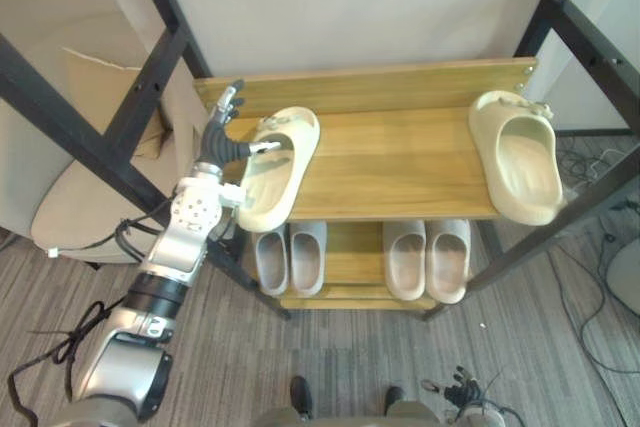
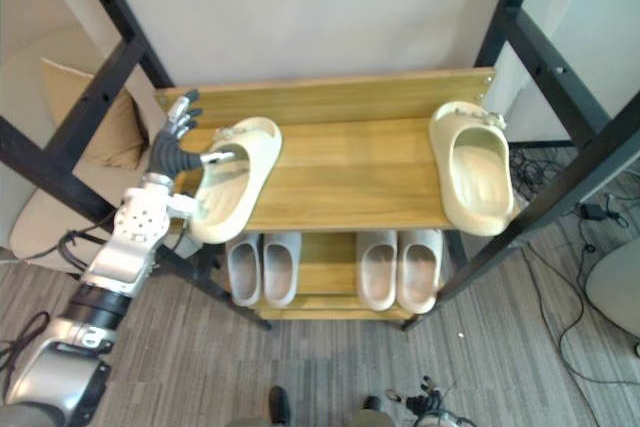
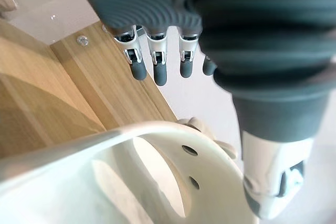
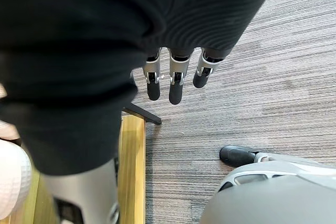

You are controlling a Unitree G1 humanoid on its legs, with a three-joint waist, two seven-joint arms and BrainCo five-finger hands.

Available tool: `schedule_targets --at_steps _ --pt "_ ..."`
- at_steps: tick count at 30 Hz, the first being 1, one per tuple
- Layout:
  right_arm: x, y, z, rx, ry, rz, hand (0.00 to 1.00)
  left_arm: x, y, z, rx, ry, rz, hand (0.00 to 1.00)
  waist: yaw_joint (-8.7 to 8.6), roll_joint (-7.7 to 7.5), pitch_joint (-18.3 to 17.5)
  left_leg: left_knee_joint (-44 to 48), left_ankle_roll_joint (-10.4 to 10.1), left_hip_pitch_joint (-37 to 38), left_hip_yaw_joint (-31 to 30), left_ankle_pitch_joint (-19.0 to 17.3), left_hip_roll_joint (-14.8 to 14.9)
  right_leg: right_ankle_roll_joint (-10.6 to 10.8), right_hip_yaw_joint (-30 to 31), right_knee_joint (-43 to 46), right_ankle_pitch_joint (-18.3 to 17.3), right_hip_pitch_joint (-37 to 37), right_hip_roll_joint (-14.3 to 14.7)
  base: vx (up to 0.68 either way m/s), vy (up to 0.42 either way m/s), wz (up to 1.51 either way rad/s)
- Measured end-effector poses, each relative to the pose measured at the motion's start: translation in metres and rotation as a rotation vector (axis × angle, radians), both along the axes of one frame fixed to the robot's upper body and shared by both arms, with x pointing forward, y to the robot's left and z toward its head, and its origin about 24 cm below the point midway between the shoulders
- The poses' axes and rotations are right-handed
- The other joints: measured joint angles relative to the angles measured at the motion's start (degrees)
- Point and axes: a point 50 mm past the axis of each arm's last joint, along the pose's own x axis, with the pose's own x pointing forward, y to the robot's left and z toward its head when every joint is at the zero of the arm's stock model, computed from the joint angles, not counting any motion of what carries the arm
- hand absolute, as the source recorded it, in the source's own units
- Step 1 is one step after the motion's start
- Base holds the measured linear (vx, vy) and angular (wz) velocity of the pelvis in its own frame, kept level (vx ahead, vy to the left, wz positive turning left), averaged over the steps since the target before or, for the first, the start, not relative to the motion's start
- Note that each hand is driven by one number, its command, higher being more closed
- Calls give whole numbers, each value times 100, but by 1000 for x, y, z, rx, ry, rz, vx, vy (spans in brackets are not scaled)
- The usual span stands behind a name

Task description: Organize the slippers on the shoe rack

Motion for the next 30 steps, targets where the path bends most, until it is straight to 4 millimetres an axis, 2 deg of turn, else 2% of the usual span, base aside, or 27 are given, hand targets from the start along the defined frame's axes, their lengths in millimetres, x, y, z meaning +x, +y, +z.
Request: schedule_targets --at_steps 6,16,17,26,30 --pt "0 0 0 0 -2 -3 0 9 2 6 19 1 22 0 -11 0 0 0 0 -50 99 -1 4 2 91 -3 43 -104 -1 -1 2 -9" --pt "0 -2 0 5 -8 -38 0 11 1 9 100 -19 45 0 -32 11 -5 1 1 -87 190 0 4 6 192 -11 103 -194 -5 -4 7 -4" --pt "0 -2 0 5 -9 -38 0 11 1 9 105 -20 46 100 -38 12 -6 1 1 -86 190 0 3 7 191 -11 104 -193 -6 0 0 0" --pt "2 -2 1 3 -15 -41 0 15 -3 11 203 -38 70 100 -61 24 -14 1 2 -58 188 1 -2 8 186 -14 114 -165 -10 0 0 0" --pt "5 -1 2 6 -25 -45 0 16 0 10 195 -42 103 100 -158 28 -12 1 1 -56 197 0 -2 7 192 -25 117 -164 -8 0 1 -1"
